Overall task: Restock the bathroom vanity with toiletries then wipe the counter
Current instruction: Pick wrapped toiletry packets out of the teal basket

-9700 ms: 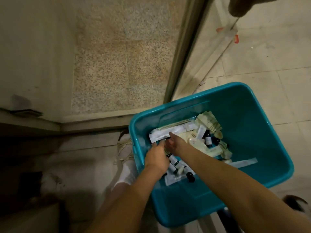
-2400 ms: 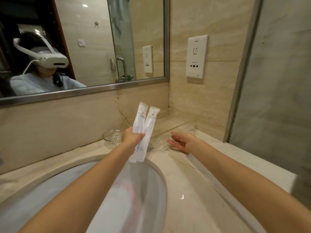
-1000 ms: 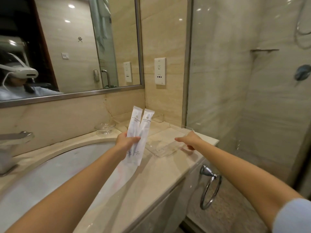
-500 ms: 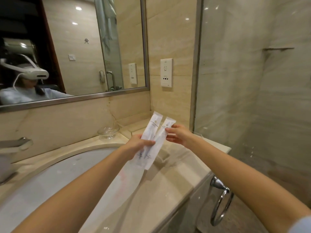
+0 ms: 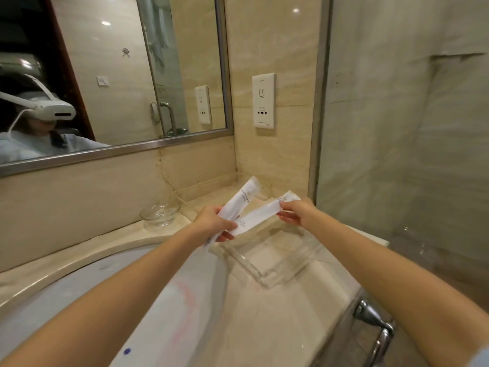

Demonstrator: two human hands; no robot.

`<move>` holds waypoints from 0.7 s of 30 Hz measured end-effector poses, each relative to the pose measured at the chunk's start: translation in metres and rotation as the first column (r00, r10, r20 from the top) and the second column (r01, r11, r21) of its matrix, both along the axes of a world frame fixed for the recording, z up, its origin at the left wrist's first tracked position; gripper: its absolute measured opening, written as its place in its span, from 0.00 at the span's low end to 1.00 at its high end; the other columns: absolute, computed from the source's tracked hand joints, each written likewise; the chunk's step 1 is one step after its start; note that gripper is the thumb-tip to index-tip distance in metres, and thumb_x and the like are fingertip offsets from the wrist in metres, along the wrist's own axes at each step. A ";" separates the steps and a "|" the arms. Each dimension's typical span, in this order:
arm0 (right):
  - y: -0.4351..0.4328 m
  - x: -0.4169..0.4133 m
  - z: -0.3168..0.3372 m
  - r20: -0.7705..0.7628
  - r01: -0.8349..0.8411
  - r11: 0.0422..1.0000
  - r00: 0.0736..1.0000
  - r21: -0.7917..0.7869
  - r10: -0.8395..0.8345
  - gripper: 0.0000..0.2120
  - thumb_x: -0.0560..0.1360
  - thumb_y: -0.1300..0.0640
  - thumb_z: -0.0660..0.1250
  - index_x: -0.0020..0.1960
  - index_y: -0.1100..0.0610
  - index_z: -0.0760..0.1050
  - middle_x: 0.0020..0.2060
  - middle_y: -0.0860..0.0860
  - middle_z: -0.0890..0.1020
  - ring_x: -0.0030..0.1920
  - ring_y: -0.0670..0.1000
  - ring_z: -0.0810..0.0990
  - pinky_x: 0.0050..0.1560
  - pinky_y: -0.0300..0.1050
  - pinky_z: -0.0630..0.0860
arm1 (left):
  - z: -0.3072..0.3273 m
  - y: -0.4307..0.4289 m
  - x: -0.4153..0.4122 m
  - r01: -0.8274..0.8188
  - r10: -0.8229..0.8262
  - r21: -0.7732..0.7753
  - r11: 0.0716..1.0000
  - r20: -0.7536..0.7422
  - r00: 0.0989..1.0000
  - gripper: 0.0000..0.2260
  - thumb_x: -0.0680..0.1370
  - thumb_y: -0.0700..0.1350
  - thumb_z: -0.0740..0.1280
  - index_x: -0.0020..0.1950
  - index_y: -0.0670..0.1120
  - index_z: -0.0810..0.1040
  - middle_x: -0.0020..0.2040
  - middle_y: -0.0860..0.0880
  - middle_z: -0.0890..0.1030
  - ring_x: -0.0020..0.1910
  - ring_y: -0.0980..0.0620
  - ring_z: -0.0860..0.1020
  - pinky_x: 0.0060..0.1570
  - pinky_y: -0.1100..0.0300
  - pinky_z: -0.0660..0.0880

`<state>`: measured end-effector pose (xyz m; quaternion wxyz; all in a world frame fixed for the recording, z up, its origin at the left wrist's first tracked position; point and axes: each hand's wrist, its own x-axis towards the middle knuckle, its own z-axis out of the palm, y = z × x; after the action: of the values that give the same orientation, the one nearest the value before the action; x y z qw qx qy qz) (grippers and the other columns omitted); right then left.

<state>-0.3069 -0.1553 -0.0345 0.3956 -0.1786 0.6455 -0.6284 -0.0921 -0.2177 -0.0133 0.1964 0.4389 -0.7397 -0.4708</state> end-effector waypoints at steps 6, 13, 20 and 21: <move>-0.010 -0.018 -0.027 -0.293 -0.001 0.984 0.954 0.177 0.054 0.32 0.75 0.62 0.67 0.73 0.55 0.54 0.30 0.57 0.76 0.25 0.52 0.71 0.25 0.42 0.65 | -0.016 -0.007 -0.017 0.089 0.151 -0.532 0.842 0.391 0.908 0.11 0.70 0.45 0.73 0.52 0.53 0.81 0.50 0.50 0.82 0.50 0.49 0.79 0.42 0.60 0.70; -0.026 -0.020 -0.036 -0.697 0.162 0.933 0.707 0.321 0.117 0.26 0.72 0.47 0.70 0.64 0.53 0.63 0.36 0.50 0.84 0.32 0.51 0.82 0.44 0.48 0.80 | -0.026 -0.004 -0.025 0.093 0.282 -0.664 0.742 0.435 0.855 0.04 0.71 0.44 0.71 0.45 0.49 0.82 0.48 0.49 0.80 0.45 0.49 0.76 0.39 0.59 0.68; -0.037 -0.027 -0.041 -0.734 0.130 0.949 0.667 0.287 0.130 0.16 0.71 0.48 0.71 0.54 0.50 0.69 0.41 0.51 0.83 0.43 0.54 0.83 0.49 0.51 0.79 | -0.022 -0.006 -0.025 0.115 0.262 -0.627 0.771 0.476 0.839 0.09 0.71 0.47 0.72 0.50 0.50 0.79 0.51 0.50 0.80 0.53 0.48 0.78 0.44 0.59 0.68; -0.034 -0.026 -0.036 -0.658 0.053 0.973 0.744 0.223 0.110 0.16 0.72 0.49 0.71 0.54 0.52 0.70 0.41 0.52 0.83 0.40 0.53 0.83 0.45 0.50 0.80 | -0.018 -0.007 -0.023 0.104 0.247 -0.598 0.795 0.475 0.845 0.11 0.70 0.48 0.73 0.51 0.49 0.79 0.50 0.50 0.81 0.52 0.48 0.78 0.44 0.59 0.69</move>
<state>-0.3334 -0.1889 -0.0707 0.1663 -0.3548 0.8086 -0.4389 -0.1149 -0.2248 -0.0309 0.1319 0.4945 -0.8568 -0.0627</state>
